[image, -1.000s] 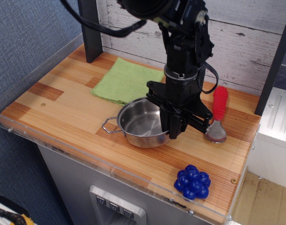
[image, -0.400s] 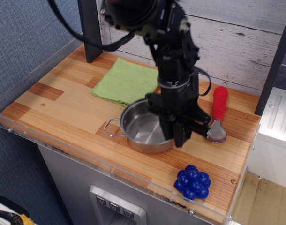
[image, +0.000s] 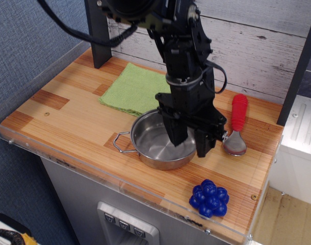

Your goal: PICK UP THE VESSEL AND PUT ANOTHER SIDE OF THE TABLE

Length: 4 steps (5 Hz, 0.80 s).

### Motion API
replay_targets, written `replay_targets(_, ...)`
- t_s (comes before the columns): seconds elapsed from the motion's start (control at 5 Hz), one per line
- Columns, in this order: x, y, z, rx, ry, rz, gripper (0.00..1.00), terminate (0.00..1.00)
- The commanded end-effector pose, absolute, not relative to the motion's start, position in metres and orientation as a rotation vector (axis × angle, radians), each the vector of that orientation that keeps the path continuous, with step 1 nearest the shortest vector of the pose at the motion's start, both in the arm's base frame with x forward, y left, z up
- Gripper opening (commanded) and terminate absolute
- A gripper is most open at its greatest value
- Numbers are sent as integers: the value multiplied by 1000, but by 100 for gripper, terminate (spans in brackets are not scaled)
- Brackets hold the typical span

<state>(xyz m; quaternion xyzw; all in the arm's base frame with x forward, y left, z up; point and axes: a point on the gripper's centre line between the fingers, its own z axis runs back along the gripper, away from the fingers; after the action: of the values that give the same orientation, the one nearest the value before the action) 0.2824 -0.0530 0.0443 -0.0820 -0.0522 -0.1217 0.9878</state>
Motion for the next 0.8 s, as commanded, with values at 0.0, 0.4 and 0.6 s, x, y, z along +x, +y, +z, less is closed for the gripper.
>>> replay_targets(0.0,297,-49,99,-65,-198,-254,100,0)
replay_targets(0.4,335,-16,124,20,-221,-227,100,0)
replay_targets(0.6,349,12,130,35,-213,-199,100,0)
